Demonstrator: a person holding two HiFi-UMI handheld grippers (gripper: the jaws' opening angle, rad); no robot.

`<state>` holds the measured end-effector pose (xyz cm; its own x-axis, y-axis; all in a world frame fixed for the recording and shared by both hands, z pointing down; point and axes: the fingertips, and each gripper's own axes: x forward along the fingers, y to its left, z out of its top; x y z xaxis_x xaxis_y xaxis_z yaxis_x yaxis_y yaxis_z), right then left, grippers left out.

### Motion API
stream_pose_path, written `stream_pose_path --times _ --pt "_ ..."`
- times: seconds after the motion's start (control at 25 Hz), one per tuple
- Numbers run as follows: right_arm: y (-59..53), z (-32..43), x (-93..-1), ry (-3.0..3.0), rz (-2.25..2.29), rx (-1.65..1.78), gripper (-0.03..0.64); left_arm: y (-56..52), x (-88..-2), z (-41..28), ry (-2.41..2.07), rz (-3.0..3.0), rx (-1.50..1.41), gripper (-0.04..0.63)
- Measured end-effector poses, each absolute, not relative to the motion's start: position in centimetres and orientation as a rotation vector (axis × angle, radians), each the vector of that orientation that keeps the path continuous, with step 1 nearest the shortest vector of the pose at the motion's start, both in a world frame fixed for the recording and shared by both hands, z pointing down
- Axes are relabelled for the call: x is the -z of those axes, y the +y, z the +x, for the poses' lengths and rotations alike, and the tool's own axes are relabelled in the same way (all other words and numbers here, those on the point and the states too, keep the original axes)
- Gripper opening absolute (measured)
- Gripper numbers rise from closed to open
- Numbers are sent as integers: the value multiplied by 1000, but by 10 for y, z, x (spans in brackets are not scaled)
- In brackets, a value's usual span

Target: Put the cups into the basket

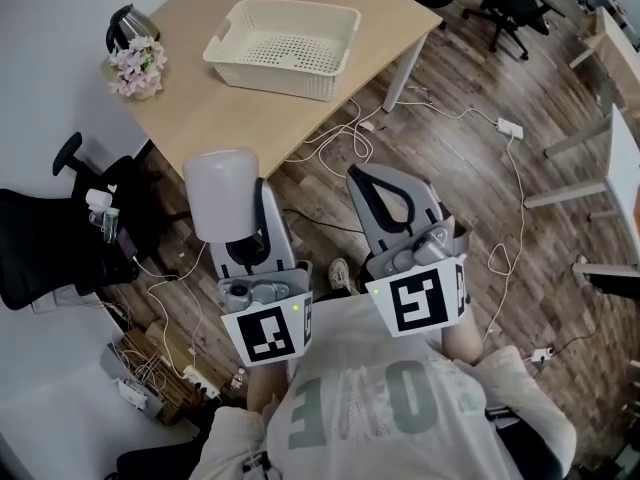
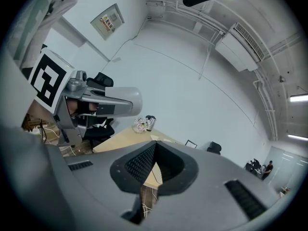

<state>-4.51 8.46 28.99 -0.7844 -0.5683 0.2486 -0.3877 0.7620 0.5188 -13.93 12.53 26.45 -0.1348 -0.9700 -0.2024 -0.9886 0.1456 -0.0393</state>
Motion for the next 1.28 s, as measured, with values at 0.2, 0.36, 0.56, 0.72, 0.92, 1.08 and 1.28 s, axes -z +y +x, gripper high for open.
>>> stream_pose_path --times 0.2,0.36,0.56,0.72,0.92,1.08,1.28 --pt "52 -56 -294 -2564 735 613 -3 93 -268 -151 2231 -1955 -132 48" --pt "22 -69 -295 -2589 707 608 -3 65 -266 -157 2232 -1935 -114 48" --pt "-31 -93 -290 -2624 646 638 -3 16 -265 -170 2275 -1900 -95 48" --pt "-83 -109 -286 -2639 591 640 -3 -30 -260 -183 2326 -1856 -82 48" --pt "-146 -126 -280 -2659 525 642 -3 -88 -251 -202 2368 -1779 -83 48" --pt "-191 -128 -286 -2656 506 636 -3 -129 -254 -209 2399 -1744 -64 48" --pt "-238 -119 -287 -2677 496 622 -3 -171 -255 -209 2432 -1699 -44 48"
